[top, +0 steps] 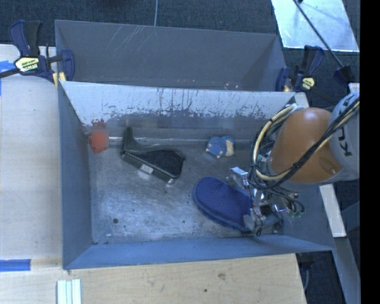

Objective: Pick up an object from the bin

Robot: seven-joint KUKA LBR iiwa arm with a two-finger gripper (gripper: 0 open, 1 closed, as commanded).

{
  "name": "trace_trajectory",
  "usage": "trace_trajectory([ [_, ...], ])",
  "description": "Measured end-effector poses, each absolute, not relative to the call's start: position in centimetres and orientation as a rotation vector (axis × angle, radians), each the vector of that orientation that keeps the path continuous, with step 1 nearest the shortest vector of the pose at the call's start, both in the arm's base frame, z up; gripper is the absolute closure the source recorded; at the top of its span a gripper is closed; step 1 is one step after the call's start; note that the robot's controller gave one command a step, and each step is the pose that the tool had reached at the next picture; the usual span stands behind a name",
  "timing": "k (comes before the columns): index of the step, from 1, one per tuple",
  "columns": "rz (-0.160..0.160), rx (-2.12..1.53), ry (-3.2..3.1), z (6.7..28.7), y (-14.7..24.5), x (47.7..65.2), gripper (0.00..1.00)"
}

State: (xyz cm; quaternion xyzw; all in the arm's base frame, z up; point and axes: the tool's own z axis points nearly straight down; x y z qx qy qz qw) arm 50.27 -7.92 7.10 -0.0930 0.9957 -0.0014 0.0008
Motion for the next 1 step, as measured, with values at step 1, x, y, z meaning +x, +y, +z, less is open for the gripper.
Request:
trace_trajectory([
  [1, -0.008, -0.291, 3.117, 7.74, -8.06, 50.59, 1.0],
])
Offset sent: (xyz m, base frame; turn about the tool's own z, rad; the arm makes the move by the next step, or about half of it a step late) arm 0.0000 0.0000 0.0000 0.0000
